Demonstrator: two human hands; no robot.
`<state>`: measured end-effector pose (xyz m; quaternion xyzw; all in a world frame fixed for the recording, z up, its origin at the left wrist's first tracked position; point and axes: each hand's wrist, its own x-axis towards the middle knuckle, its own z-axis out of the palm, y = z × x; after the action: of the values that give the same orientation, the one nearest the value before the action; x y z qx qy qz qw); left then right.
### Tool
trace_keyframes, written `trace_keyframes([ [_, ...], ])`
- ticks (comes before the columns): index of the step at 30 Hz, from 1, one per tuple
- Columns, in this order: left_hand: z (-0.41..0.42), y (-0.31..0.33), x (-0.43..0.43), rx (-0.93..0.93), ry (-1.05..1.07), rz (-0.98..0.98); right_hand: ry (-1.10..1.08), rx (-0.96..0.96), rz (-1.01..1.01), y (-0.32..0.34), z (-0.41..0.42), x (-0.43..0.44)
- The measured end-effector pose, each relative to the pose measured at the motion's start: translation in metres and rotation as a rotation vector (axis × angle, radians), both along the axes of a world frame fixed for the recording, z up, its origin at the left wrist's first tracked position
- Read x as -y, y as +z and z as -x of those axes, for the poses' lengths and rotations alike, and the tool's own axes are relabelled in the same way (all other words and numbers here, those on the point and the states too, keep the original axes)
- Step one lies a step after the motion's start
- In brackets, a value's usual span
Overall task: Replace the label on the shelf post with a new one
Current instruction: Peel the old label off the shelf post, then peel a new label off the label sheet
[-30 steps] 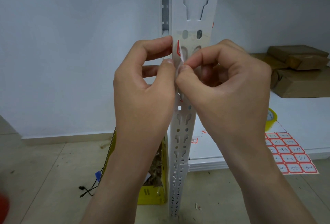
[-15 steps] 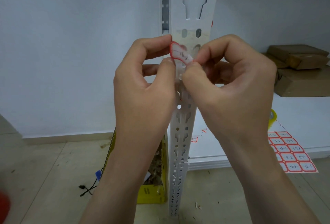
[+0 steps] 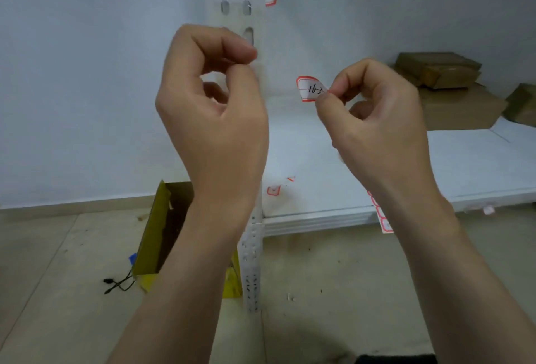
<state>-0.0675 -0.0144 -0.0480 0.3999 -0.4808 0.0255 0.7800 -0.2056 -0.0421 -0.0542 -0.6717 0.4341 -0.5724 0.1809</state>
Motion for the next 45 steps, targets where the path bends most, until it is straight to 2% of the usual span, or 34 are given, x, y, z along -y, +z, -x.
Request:
trace_keyframes([
  [3, 0.021, -0.010, 0.002, 0.031, -0.028, 0.044, -0.041, -0.093, -0.059, -0.017, 0.031, 0.001],
  [6, 0.040, -0.022, 0.007, 0.198, -0.048, -0.012, -0.066, -0.216, -0.173, -0.036, 0.059, 0.005],
  [8, 0.053, -0.030, 0.013, 0.295, -0.130, -0.163, -0.075, -0.289, -0.260, -0.049, 0.075, 0.009],
  [11, 0.063, -0.043, 0.018, 0.348, -0.278, -0.506, -0.036, -0.357, -0.395, -0.071, 0.091, 0.019],
  [13, 0.062, -0.060, 0.024, 0.400, -0.294, -0.679, -0.012, -0.389, -0.463, -0.088, 0.096, 0.025],
  [16, 0.056, -0.086, 0.036, 0.395, -0.324, -0.864, 0.014, -0.433, -0.532, -0.112, 0.096, 0.035],
  [19, 0.057, -0.103, 0.049, 0.356, -0.330, -0.957, 0.041, -0.493, -0.582, -0.126, 0.087, 0.045],
  [33, 0.056, -0.128, 0.076, 0.305, -0.285, -1.017, 0.062, -0.727, -0.650, -0.136, 0.056, 0.068],
  [40, 0.058, -0.127, 0.073, 0.276, -0.247, -1.015, -0.040, -0.723, -0.665, -0.139, 0.059, 0.061],
  [45, 0.066, -0.128, 0.073, 0.246, -0.257, -1.000, -0.120, -0.802, -0.606, -0.139, 0.054, 0.057],
])
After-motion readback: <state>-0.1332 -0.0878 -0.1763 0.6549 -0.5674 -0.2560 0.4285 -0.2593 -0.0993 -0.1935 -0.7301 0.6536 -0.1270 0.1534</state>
